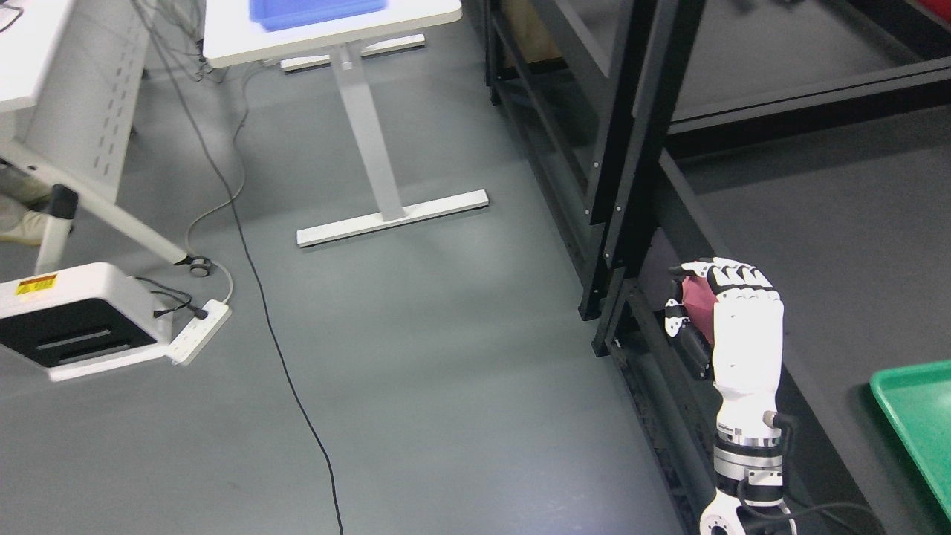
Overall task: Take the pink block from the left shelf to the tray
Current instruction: 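Turn away from the shelf carrying the cube toward the blue tray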
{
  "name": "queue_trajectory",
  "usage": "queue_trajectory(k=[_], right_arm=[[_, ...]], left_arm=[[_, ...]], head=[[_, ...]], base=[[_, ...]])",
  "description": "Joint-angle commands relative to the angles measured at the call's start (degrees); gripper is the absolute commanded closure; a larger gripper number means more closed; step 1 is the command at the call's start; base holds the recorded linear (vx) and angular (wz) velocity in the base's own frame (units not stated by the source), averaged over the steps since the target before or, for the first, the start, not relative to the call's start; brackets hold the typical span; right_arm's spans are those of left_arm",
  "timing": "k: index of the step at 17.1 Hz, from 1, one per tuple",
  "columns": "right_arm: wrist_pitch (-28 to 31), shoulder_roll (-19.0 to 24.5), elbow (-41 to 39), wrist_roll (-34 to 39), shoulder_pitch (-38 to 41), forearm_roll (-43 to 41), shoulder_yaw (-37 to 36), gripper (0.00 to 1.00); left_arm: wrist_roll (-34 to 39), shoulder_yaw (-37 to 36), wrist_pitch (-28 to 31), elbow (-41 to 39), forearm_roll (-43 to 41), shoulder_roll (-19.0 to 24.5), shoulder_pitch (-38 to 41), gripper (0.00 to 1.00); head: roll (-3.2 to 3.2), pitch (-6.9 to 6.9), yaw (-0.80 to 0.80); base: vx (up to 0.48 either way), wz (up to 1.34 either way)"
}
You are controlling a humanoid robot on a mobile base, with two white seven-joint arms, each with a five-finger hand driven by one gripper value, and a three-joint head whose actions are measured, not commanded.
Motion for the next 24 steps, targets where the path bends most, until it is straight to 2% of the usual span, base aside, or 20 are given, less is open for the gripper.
queue_trajectory(k=[1,11,24], right_arm=[[-0.17,-1.0,-0.28,0.0,-0.14,-0.05,0.35,0.99],[-0.17,-1.0,-0.28,0.09,-0.23,-0.05,0.27,0.98],[-0.17,-1.0,-0.28,0.09,-0.23,-0.05,0.36,0.98]], left_arm=[[-0.01,0.0,0.03,-1.0,-0.09,1.0,-1.32,0.0],[-0.01,0.0,0.03,-1.0,-0.09,1.0,-1.32,0.0],[-0.01,0.0,0.03,-1.0,-0.09,1.0,-1.32,0.0]], head=[[0.0,0.0,0.0],[0.0,0.0,0.0],[0.0,0.0,0.0]], base=[[-0.108,0.65],[-0.061,0.4],[0.075,0.17]])
